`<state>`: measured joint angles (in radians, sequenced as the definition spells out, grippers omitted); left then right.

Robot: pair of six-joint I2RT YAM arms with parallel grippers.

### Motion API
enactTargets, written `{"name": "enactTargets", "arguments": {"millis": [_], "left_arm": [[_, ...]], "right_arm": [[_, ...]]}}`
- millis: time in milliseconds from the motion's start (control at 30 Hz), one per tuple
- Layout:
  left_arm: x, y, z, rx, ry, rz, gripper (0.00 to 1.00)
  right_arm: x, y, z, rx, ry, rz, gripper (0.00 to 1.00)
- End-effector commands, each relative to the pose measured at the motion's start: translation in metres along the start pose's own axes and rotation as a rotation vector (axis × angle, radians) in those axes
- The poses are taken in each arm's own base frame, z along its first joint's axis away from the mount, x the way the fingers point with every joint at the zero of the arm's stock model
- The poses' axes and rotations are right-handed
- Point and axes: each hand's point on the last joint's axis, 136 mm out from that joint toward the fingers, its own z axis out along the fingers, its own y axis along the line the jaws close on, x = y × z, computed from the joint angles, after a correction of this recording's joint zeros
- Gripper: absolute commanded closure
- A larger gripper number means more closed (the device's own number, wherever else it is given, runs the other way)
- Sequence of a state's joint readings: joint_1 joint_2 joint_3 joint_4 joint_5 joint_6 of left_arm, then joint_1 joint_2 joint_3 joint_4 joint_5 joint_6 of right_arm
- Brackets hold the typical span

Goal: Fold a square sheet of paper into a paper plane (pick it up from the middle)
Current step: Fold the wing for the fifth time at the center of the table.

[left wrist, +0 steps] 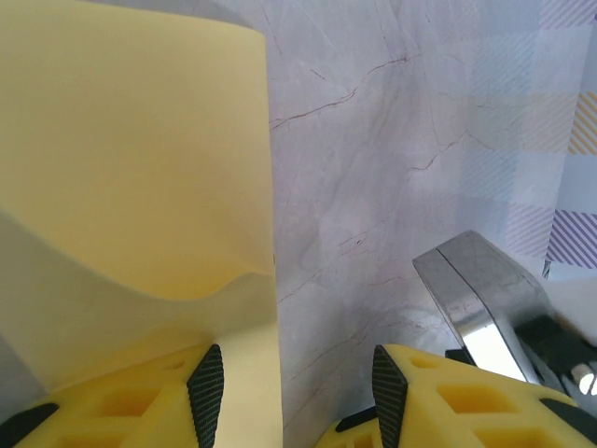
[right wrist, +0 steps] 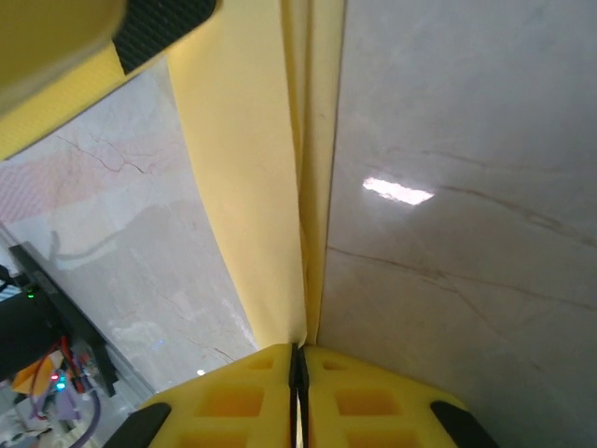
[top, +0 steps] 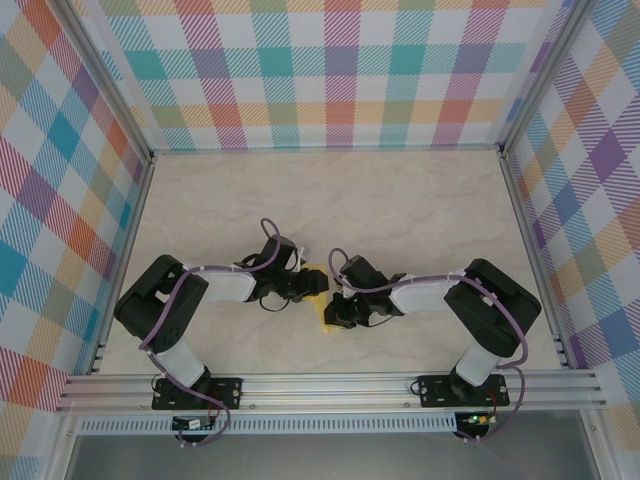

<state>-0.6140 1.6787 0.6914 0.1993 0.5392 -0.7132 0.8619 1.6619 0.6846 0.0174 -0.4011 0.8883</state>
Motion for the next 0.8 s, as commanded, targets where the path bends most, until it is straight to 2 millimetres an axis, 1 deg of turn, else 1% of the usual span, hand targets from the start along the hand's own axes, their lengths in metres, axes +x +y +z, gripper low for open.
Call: {"name": "enactTargets", "arguments": {"millis": [0,100,200,333,400,467,500,533,600,700,767], "left_arm": [[0.008,0.016,0.005,-0.065,0.029,-0.017,0.52],[0.007,0.015,0.005,-0.064,0.029,-0.019,0.52],[0.007,0.014,0.005,-0.066,0.031,-0.016,0.52],[0.007,0.015,0.005,-0.068,0.030,-0.020,0.52],[0.007,0.015,0.005,-0.068,0.032,-0.021,0.52],[0.007,0.015,0.005,-0.069,0.029,-0.022,0.52],[0.006,0.014,0.005,-0.068,0.027,-0.022,0.52],[0.006,0.014,0.004,-0.069,0.026,-0.025,0.52],[0.007,0.014,0.004,-0.068,0.025,-0.031,0.52],[0.007,0.015,0.002,-0.072,0.016,-0.042,0.52],[0.008,0.016,0.000,-0.076,0.011,-0.058,0.52]], "right_arm": [[0.033,-0.045,-0.001,0.214,0.095,0.031,0.86],[0.031,-0.034,-0.006,0.177,0.080,0.012,0.84],[0.031,-0.020,-0.008,0.115,0.075,-0.009,0.86],[0.033,-0.012,-0.007,0.085,0.086,-0.032,0.88],[0.035,-0.017,-0.005,0.118,0.101,-0.031,0.88],[0.038,-0.030,-0.005,0.208,0.114,-0.015,0.88],[0.038,-0.034,-0.006,0.236,0.109,-0.013,0.87],[0.037,-0.034,-0.009,0.243,0.095,-0.015,0.87],[0.032,-0.028,-0.017,0.226,0.046,-0.023,0.86],[0.018,-0.022,-0.039,0.231,-0.075,-0.027,0.84],[0.009,-0.011,-0.050,0.153,-0.137,-0.020,0.84]]}}
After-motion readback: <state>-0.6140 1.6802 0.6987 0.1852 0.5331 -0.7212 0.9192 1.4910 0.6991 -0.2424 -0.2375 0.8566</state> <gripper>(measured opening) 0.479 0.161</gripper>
